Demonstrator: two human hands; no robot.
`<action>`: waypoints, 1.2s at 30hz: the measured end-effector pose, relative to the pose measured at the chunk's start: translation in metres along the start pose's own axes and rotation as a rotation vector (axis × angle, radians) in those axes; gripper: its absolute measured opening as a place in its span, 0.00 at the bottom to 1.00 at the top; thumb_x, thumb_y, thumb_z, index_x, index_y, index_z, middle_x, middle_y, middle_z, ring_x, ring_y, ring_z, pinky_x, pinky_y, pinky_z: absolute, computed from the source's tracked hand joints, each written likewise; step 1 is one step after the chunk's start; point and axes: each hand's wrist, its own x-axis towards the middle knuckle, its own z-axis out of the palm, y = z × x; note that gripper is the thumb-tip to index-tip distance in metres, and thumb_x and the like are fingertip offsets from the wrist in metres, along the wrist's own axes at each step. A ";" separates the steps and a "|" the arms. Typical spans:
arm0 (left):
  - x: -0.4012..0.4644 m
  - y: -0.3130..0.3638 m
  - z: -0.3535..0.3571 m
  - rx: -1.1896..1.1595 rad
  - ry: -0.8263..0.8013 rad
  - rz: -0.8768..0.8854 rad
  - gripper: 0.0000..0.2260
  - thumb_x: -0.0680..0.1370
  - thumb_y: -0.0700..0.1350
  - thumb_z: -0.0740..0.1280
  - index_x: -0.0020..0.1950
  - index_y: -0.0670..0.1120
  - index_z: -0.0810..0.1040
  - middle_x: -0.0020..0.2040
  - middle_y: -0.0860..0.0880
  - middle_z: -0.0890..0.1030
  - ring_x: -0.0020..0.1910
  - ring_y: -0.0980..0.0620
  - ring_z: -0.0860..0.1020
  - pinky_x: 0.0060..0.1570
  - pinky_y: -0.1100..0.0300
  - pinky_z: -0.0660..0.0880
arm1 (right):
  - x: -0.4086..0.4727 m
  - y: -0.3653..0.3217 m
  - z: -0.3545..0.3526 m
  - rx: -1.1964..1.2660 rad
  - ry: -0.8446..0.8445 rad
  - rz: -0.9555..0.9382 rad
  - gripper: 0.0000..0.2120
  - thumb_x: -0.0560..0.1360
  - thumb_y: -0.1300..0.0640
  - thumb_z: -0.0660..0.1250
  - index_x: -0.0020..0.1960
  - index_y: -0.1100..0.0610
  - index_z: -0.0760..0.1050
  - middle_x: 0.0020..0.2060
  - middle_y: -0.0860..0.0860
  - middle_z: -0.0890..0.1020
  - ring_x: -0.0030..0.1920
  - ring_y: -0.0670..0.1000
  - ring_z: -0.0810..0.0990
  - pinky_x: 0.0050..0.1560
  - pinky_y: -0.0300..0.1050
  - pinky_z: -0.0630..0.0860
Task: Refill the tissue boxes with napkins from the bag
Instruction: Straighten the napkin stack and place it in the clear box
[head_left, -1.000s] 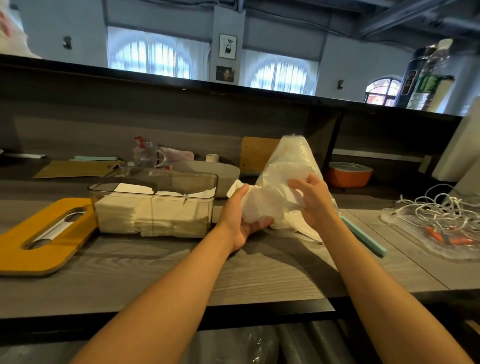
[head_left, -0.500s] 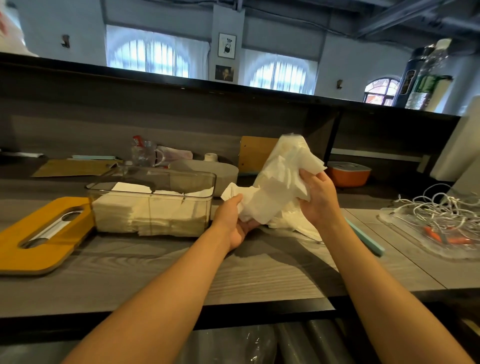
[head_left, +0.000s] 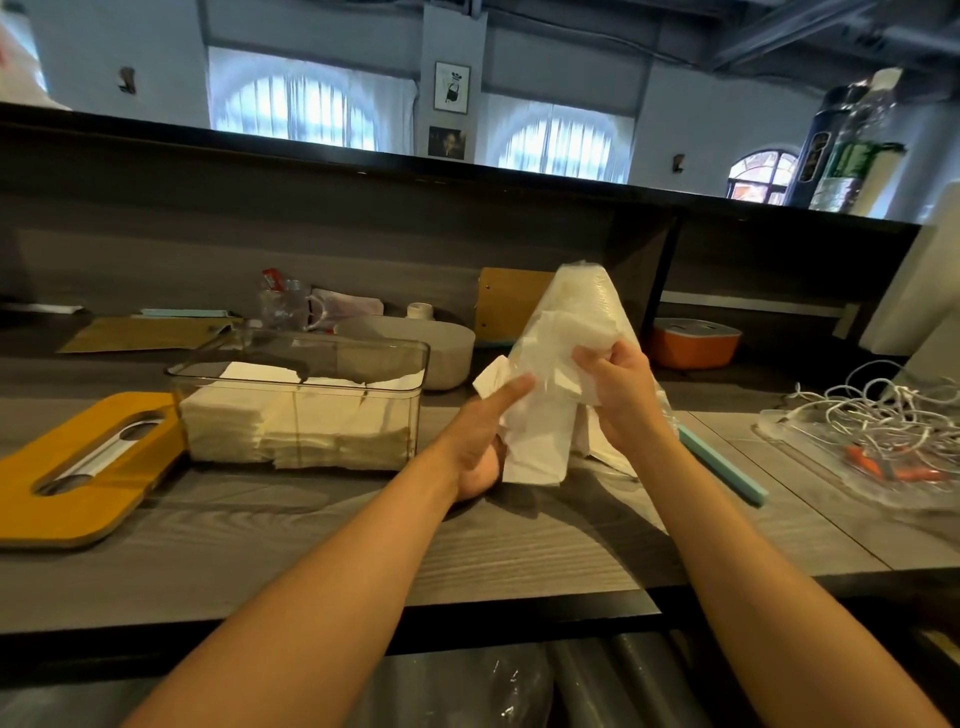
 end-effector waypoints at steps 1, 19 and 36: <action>0.001 -0.002 0.000 0.055 0.006 -0.004 0.13 0.78 0.46 0.69 0.62 0.47 0.76 0.49 0.46 0.85 0.48 0.47 0.82 0.43 0.50 0.80 | 0.000 0.001 0.000 -0.027 0.016 -0.013 0.13 0.77 0.60 0.69 0.59 0.50 0.75 0.57 0.52 0.79 0.59 0.54 0.78 0.61 0.61 0.77; 0.009 0.003 -0.005 -0.298 0.132 0.102 0.14 0.85 0.50 0.57 0.64 0.45 0.76 0.56 0.42 0.82 0.53 0.43 0.80 0.51 0.47 0.78 | -0.005 -0.007 0.003 0.149 -0.089 0.133 0.14 0.76 0.58 0.69 0.62 0.53 0.75 0.59 0.54 0.78 0.58 0.56 0.78 0.50 0.54 0.82; 0.013 0.000 -0.006 -0.333 0.095 0.136 0.19 0.84 0.55 0.57 0.69 0.46 0.73 0.61 0.41 0.82 0.61 0.42 0.80 0.59 0.47 0.78 | -0.013 0.004 0.021 -0.046 -0.034 0.016 0.08 0.75 0.58 0.71 0.51 0.48 0.77 0.51 0.50 0.81 0.55 0.54 0.79 0.58 0.59 0.79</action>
